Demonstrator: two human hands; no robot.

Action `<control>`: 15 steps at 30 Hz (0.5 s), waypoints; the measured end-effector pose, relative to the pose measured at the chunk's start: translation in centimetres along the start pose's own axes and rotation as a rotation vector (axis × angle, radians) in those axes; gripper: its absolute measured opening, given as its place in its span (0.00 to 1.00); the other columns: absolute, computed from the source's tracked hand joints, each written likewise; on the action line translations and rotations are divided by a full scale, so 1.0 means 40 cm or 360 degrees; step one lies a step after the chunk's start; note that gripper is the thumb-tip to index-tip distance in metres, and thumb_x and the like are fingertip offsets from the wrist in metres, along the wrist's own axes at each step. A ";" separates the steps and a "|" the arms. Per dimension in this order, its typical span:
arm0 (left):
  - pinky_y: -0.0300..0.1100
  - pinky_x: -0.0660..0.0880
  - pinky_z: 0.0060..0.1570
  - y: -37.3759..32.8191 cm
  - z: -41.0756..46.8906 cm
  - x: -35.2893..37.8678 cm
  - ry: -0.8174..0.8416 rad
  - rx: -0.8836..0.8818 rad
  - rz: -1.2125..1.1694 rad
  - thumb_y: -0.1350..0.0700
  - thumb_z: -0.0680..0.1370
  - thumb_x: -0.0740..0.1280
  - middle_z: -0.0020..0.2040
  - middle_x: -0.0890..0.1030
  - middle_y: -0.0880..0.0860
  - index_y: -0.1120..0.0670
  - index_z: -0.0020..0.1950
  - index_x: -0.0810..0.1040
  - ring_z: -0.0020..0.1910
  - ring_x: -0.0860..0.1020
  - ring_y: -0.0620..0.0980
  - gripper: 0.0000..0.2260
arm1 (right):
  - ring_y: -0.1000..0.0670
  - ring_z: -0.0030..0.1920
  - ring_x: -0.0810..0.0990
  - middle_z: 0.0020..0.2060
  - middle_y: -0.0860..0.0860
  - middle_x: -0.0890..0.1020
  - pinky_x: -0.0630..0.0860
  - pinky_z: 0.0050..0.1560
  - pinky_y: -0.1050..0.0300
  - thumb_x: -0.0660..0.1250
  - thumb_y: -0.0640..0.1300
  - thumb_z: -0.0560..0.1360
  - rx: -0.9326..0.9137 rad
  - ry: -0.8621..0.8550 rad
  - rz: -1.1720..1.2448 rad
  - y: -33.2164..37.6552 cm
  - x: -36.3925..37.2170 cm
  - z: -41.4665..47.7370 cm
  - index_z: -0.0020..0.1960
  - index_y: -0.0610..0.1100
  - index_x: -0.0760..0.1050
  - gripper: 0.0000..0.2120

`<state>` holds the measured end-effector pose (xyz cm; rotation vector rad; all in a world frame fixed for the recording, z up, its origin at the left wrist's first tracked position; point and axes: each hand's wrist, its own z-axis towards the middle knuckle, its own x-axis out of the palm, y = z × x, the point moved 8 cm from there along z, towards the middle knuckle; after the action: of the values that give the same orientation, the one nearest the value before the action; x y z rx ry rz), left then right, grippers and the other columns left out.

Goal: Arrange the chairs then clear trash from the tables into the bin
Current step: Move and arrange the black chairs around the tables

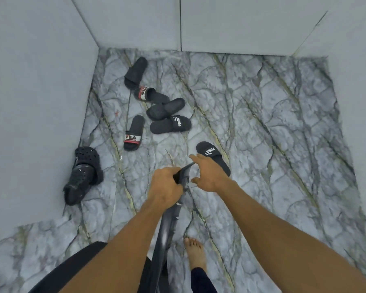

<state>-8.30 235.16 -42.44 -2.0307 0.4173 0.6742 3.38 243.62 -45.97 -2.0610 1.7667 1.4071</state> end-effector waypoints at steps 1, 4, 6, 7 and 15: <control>0.41 0.76 0.32 -0.009 -0.059 -0.052 -0.0028 -0.0003 -0.0013 0.67 0.69 0.66 0.34 0.82 0.51 0.54 0.45 0.85 0.32 0.79 0.49 0.12 | 0.42 0.75 0.61 0.76 0.44 0.62 0.65 0.71 0.45 0.73 0.48 0.73 -0.0063 0.0029 -0.0075 0.057 -0.019 -0.027 0.78 0.48 0.56 0.40; 0.42 0.80 0.40 -0.028 -0.256 -0.225 -0.0184 0.0005 -0.0038 0.65 0.68 0.68 0.40 0.85 0.49 0.52 0.56 0.86 0.37 0.81 0.46 0.19 | 0.44 0.73 0.64 0.73 0.45 0.66 0.65 0.70 0.45 0.74 0.50 0.71 -0.0289 0.0150 -0.0249 0.255 -0.052 -0.131 0.76 0.50 0.62 0.37; 0.40 0.79 0.38 -0.024 -0.395 -0.348 -0.0324 0.0022 -0.0043 0.64 0.67 0.68 0.37 0.84 0.45 0.50 0.55 0.86 0.34 0.79 0.40 0.19 | 0.45 0.67 0.70 0.66 0.47 0.73 0.69 0.66 0.48 0.75 0.49 0.71 -0.0443 0.0142 -0.0303 0.402 -0.067 -0.212 0.73 0.52 0.68 0.32; 0.38 0.78 0.35 -0.016 -0.471 -0.408 -0.0394 0.0026 -0.0053 0.63 0.66 0.68 0.34 0.83 0.43 0.50 0.54 0.86 0.31 0.77 0.39 0.19 | 0.45 0.64 0.72 0.63 0.48 0.75 0.70 0.63 0.48 0.75 0.49 0.72 -0.0539 0.0107 -0.0323 0.483 -0.071 -0.256 0.70 0.53 0.71 0.28; 0.38 0.80 0.42 0.108 -1.158 -0.716 -0.0957 -0.0007 -0.0099 0.62 0.65 0.71 0.40 0.86 0.43 0.39 0.58 0.81 0.38 0.83 0.42 0.25 | 0.43 0.55 0.78 0.52 0.45 0.83 0.75 0.53 0.49 0.70 0.53 0.75 -0.1226 -0.0131 -0.0611 1.083 0.056 -0.688 0.63 0.50 0.79 0.18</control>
<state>-19.57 194.02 -8.33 -1.7266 -0.0019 1.1923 -16.48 211.51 -11.14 -2.4138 0.7609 2.1970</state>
